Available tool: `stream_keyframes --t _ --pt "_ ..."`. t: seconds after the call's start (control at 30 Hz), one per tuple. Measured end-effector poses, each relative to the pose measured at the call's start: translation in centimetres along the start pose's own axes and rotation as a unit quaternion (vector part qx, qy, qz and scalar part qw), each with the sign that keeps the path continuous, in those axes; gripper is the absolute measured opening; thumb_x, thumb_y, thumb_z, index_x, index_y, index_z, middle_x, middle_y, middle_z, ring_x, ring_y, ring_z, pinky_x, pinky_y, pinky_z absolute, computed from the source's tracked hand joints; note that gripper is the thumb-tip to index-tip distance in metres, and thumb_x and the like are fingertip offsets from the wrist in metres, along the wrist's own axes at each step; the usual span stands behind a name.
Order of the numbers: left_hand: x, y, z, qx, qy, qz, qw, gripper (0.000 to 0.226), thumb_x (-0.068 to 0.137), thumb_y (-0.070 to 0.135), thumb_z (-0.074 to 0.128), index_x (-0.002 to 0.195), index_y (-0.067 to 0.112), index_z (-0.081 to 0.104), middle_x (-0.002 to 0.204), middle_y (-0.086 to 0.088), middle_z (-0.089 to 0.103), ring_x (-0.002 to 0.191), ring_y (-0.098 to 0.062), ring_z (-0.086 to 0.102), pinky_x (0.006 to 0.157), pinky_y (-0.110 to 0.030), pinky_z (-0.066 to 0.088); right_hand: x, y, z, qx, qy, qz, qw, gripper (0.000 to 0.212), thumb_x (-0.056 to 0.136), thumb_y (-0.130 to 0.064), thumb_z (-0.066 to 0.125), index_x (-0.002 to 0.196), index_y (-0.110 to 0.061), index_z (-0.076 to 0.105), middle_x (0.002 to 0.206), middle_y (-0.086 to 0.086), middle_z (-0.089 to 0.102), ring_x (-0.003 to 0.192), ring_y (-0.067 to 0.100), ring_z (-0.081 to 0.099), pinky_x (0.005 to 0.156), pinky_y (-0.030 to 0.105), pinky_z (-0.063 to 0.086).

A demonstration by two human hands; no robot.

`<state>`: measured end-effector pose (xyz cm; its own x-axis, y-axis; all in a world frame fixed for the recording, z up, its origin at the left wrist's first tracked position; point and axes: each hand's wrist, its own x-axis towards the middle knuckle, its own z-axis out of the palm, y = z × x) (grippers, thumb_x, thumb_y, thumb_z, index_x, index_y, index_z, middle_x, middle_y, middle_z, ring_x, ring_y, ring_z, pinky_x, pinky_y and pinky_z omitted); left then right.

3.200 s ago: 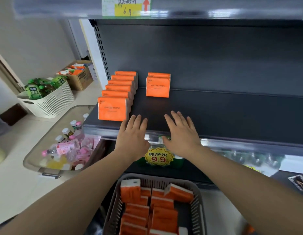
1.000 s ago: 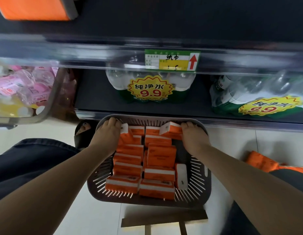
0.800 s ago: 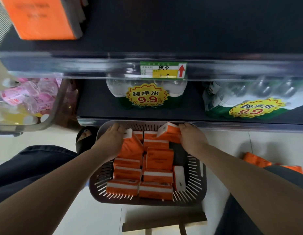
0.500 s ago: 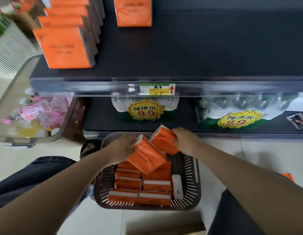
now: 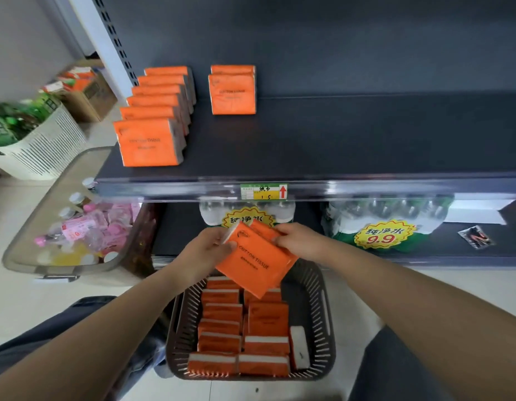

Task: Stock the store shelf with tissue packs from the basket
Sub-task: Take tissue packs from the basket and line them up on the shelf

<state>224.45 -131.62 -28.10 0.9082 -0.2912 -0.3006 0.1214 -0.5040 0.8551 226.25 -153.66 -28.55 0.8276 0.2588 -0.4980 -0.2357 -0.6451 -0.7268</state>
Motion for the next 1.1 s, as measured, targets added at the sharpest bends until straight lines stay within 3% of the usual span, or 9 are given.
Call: stream_keyframes --t 0.1,0.27,0.5,0.57,0.67,0.77,0.87,0.97,1.1 --pt "-0.5 1.1 -0.5 -0.066 0.002 0.004 0.998 0.015 0.096 0.037 0.053 0.106 0.026 0.056 0.103 0.001 0.066 0.094 -0.015 0.067 0.075 -0.025 0.053 -0.8 -1.6 -0.6 0.011 -0.006 -0.002 1.000 0.024 0.097 -0.019 0.044 0.115 -0.017 0.061 0.108 0.007 0.066 0.097 0.021 0.064 0.089 0.038 0.052" --pt "-0.8 2.2 -1.7 -0.154 0.016 0.009 0.988 0.016 0.095 0.037 0.056 0.105 0.024 0.057 0.095 -0.002 0.069 0.090 -0.019 0.068 0.075 -0.032 0.055 -1.9 -4.1 -1.3 0.058 -0.023 -0.011 0.998 0.030 0.098 -0.018 0.040 0.124 -0.016 0.056 0.111 0.011 0.066 0.102 0.025 0.064 0.095 0.043 0.050" --pt "-0.1 4.4 -2.5 -0.261 0.085 0.013 0.961 0.016 0.093 0.037 0.059 0.104 0.026 0.061 0.095 0.001 0.074 0.087 -0.012 0.072 0.065 -0.029 0.056 -2.5 -7.3 -3.5 0.161 0.012 -0.026 0.987 0.020 0.097 -0.028 0.047 0.109 -0.022 0.062 0.071 -0.003 0.064 0.073 0.015 0.063 0.067 0.031 0.052" --pt "0.3 5.3 -2.7 -0.278 0.108 0.013 0.954 0.014 0.092 0.036 0.059 0.102 0.026 0.061 0.096 0.001 0.073 0.089 -0.013 0.070 0.066 -0.032 0.056 -2.4 -8.3 -4.3 0.188 0.053 -0.039 0.980 0.018 0.095 -0.028 0.052 0.106 -0.021 0.065 0.074 -0.001 0.064 0.073 0.015 0.062 0.064 0.029 0.049" --pt "0.9 6.5 -3.2 -0.301 0.137 0.015 0.944 0.014 0.093 0.036 0.059 0.101 0.024 0.059 0.096 0.000 0.072 0.090 -0.016 0.068 0.071 -0.038 0.056 -2.3 -9.5 -5.3 0.247 0.100 -0.063 0.962 0.019 0.092 -0.034 0.057 0.102 -0.020 0.065 0.077 0.000 0.062 0.076 0.016 0.059 0.071 0.031 0.046" --pt "1.4 7.8 -3.7 -0.327 0.164 0.021 0.931 0.015 0.094 0.036 0.057 0.101 0.022 0.057 0.101 -0.004 0.070 0.097 -0.020 0.066 0.079 -0.043 0.056 -2.0 -10.2 -6.0 0.270 0.141 -0.086 0.949 0.039 0.087 -0.049 0.061 0.111 -0.019 0.059 0.091 0.001 0.062 0.090 0.020 0.060 0.085 0.036 0.047" --pt "2.0 8.9 -3.9 -0.336 0.196 0.039 0.921 0.017 0.094 0.036 0.057 0.101 0.020 0.056 0.101 -0.004 0.069 0.095 -0.019 0.066 0.071 -0.037 0.054 -1.5 -10.6 -6.4 0.290 0.183 -0.091 0.935 0.073 0.078 -0.057 0.067 0.136 -0.020 0.043 0.132 0.005 0.049 0.120 0.024 0.051 0.104 0.046 0.041" --pt "2.6 10.1 -4.0 -0.339 0.217 0.044 0.914 0.023 0.095 0.035 0.055 0.107 0.016 0.055 0.108 -0.008 0.067 0.096 -0.018 0.065 0.071 -0.034 0.055 -1.4 -10.8 -6.4 0.301 0.200 -0.090 0.928 0.092 0.074 -0.057 0.069 0.147 -0.022 0.026 0.143 0.003 0.038 0.127 0.024 0.046 0.107 0.047 0.039" --pt "4.1 11.0 -4.1 -0.343 0.243 0.055 0.906 0.020 0.095 0.034 0.056 0.103 0.015 0.053 0.112 -0.013 0.065 0.096 -0.021 0.065 0.075 -0.039 0.058 -1.0 -10.8 -6.0 0.321 0.182 -0.106 0.924 0.067 0.078 -0.046 0.072 0.132 -0.019 0.044 0.129 0.003 0.057 0.109 0.019 0.060 0.092 0.040 0.052"
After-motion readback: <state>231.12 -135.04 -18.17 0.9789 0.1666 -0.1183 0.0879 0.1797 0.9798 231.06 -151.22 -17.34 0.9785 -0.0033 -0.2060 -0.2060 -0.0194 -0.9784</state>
